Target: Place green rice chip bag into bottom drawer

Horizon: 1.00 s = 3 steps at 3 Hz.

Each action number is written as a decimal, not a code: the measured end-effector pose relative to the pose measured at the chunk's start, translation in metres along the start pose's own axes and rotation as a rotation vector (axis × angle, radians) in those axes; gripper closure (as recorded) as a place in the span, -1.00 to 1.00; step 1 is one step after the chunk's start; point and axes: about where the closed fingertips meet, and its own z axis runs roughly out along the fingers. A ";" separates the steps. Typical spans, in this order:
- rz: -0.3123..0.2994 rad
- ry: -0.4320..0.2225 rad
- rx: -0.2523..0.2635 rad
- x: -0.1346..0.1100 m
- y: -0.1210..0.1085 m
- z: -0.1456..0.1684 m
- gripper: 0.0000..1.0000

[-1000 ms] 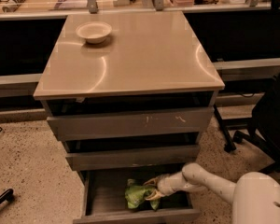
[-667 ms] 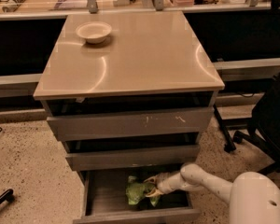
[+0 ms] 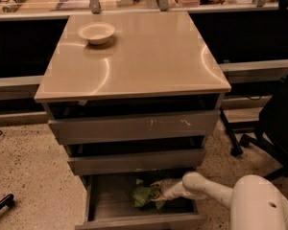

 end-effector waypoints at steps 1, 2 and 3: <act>0.010 0.086 0.011 0.019 0.001 0.008 1.00; 0.013 0.095 0.021 0.022 -0.001 0.008 0.62; 0.013 0.095 0.022 0.022 -0.001 0.008 0.16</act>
Offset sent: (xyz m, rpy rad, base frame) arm 0.0045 -0.0064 -0.0156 -0.0653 -0.0023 -0.0339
